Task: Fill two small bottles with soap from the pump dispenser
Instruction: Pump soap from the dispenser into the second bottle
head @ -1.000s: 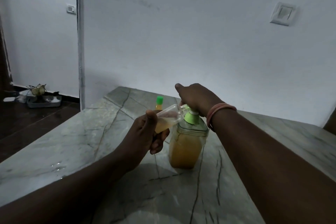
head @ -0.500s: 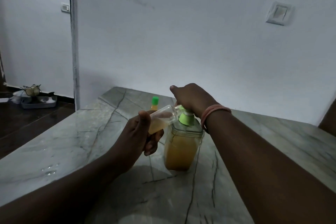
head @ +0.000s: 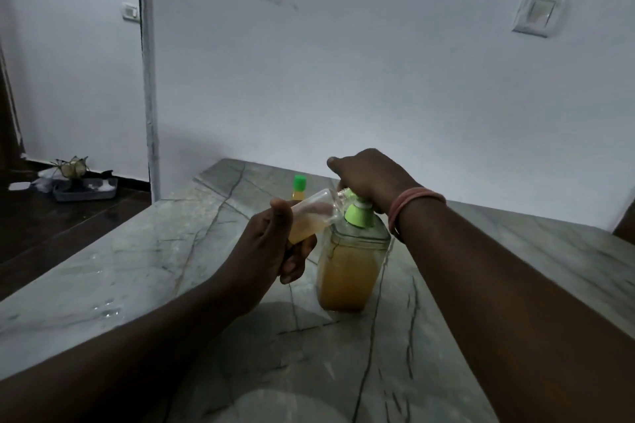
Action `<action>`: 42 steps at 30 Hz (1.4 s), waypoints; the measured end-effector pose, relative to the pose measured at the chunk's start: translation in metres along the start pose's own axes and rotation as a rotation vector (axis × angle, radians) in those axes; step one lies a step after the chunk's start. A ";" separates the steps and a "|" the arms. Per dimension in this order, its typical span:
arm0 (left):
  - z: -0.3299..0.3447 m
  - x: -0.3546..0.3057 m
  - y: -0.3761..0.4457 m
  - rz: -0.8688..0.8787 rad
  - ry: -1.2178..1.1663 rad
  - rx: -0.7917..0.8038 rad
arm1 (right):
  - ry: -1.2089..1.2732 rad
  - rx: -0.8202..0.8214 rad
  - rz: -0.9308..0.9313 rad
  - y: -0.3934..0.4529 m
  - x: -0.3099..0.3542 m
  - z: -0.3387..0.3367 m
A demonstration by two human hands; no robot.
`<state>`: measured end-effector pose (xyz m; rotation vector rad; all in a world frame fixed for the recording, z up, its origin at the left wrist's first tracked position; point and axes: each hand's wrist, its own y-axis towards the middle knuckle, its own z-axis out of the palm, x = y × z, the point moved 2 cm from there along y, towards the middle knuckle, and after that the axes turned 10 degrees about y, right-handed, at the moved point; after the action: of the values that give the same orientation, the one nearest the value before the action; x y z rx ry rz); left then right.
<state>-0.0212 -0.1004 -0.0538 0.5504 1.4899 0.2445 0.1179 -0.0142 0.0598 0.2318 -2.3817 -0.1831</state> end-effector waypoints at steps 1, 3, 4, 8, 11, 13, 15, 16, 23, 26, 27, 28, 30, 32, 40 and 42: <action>0.000 0.000 0.000 -0.002 -0.004 0.001 | -0.008 0.016 0.004 -0.001 0.001 0.000; 0.001 -0.001 -0.001 -0.008 -0.010 0.000 | -0.049 0.056 0.000 -0.002 0.004 -0.001; 0.002 -0.002 -0.002 -0.007 -0.010 0.000 | -0.089 0.076 -0.010 -0.002 0.007 -0.002; 0.002 -0.002 -0.001 -0.013 0.001 0.001 | -0.154 0.029 -0.089 0.000 0.018 -0.009; 0.001 0.001 0.001 -0.005 -0.010 0.005 | -0.007 0.010 -0.062 -0.001 0.009 -0.004; 0.000 0.002 0.001 -0.001 -0.038 0.003 | -0.025 0.047 -0.032 -0.004 0.004 -0.001; 0.000 0.003 0.001 0.008 -0.052 0.005 | -0.075 0.103 -0.046 -0.005 0.006 -0.001; 0.000 0.003 0.002 0.012 -0.049 0.007 | -0.103 0.120 -0.058 -0.007 0.009 -0.002; -0.002 0.002 0.001 0.019 -0.034 0.015 | -0.132 0.071 -0.075 -0.007 0.017 -0.011; -0.002 0.004 0.002 0.019 -0.024 0.037 | 0.012 -0.002 -0.093 -0.006 0.012 -0.008; -0.002 0.005 0.003 0.024 -0.020 0.041 | 0.030 -0.017 -0.068 -0.007 0.008 -0.006; -0.002 0.006 0.003 0.025 -0.023 0.046 | 0.029 -0.020 -0.048 -0.007 0.006 -0.004; -0.001 0.008 0.003 0.013 -0.040 0.065 | -0.010 0.005 -0.029 -0.007 0.005 -0.002; 0.001 0.010 0.003 -0.008 -0.054 0.084 | -0.058 0.052 -0.026 -0.009 0.007 -0.001; 0.001 0.009 0.005 -0.087 -0.114 0.117 | -0.113 0.039 -0.124 -0.003 0.017 -0.006; 0.000 0.011 0.007 -0.111 -0.117 0.112 | -0.053 0.026 -0.091 -0.004 0.010 -0.004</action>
<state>-0.0193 -0.0893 -0.0601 0.5598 1.4211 0.0414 0.1135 -0.0208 0.0683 0.3516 -2.4284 -0.2036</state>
